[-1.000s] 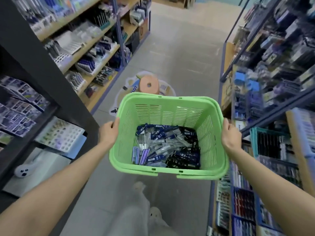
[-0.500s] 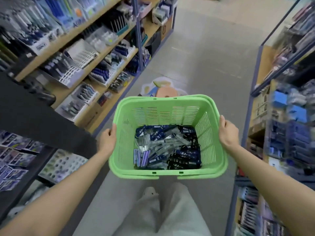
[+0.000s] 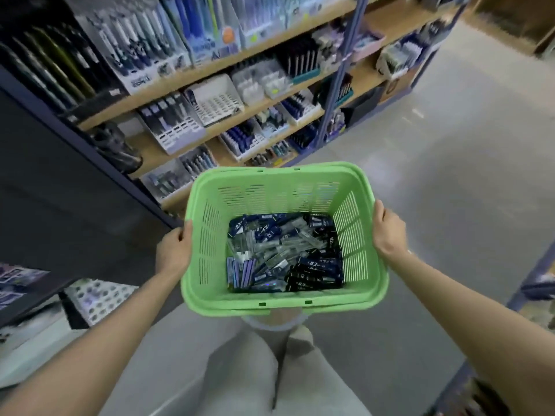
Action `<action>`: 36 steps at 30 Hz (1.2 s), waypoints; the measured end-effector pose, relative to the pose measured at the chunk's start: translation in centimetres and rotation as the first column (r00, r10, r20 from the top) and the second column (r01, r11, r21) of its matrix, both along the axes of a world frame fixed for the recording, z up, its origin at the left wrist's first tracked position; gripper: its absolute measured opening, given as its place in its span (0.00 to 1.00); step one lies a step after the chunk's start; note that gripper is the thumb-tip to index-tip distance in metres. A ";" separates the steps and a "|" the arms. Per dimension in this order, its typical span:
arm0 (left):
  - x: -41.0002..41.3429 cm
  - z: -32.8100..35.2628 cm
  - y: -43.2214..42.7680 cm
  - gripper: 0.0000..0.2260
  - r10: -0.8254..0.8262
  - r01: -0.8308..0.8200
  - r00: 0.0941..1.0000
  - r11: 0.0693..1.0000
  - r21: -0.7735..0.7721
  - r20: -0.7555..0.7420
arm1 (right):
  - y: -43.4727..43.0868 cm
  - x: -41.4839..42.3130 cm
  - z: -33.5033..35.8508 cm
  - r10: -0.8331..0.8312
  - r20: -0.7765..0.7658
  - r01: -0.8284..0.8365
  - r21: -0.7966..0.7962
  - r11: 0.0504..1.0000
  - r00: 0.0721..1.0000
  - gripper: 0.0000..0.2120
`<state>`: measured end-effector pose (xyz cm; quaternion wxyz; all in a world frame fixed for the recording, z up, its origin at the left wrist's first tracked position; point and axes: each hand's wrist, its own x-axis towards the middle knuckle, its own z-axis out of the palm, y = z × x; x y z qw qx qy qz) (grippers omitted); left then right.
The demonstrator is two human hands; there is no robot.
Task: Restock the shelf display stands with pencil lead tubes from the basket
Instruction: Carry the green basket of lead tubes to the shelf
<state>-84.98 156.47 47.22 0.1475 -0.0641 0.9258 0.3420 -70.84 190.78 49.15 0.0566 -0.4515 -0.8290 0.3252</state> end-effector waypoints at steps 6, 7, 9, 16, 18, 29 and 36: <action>-3.5 -1.3 -0.2 0.24 0.188 -0.188 0.982 0.982 -0.029 0.007 | 1.7 -9.8 1.0 0.217 -0.013 -0.217 -0.017 0.976 0.976 0.24; -4.1 -1.5 -0.3 0.24 0.213 -0.213 0.977 0.977 -0.030 0.004 | 1.8 -11.2 0.9 0.261 -0.017 -0.261 -0.028 0.965 0.965 0.24; -5.2 -1.9 -0.6 0.22 0.241 -0.240 0.970 0.970 -0.039 0.012 | 2.1 -14.2 0.0 0.326 0.011 -0.325 -0.042 0.945 0.945 0.25; -9.1 -3.1 -1.9 0.28 0.315 -0.314 0.947 0.949 -0.022 0.055 | 1.2 -22.5 -1.4 0.374 0.100 -0.374 -0.013 0.927 0.922 0.25; -10.1 -3.5 -2.2 0.28 0.324 -0.322 0.944 0.946 -0.039 0.068 | 0.9 -24.4 -1.6 0.405 0.116 -0.408 0.003 0.913 0.907 0.23; -13.4 -4.9 -2.2 0.30 0.529 -0.524 0.838 0.849 -0.074 0.137 | -0.1 -34.7 -2.7 0.534 0.084 -0.529 -0.080 0.845 0.841 0.22; -14.3 -6.9 -1.5 0.28 0.651 -0.641 0.753 0.759 -0.115 0.099 | -0.5 -39.5 -3.7 0.664 0.087 -0.660 -0.074 0.748 0.743 0.21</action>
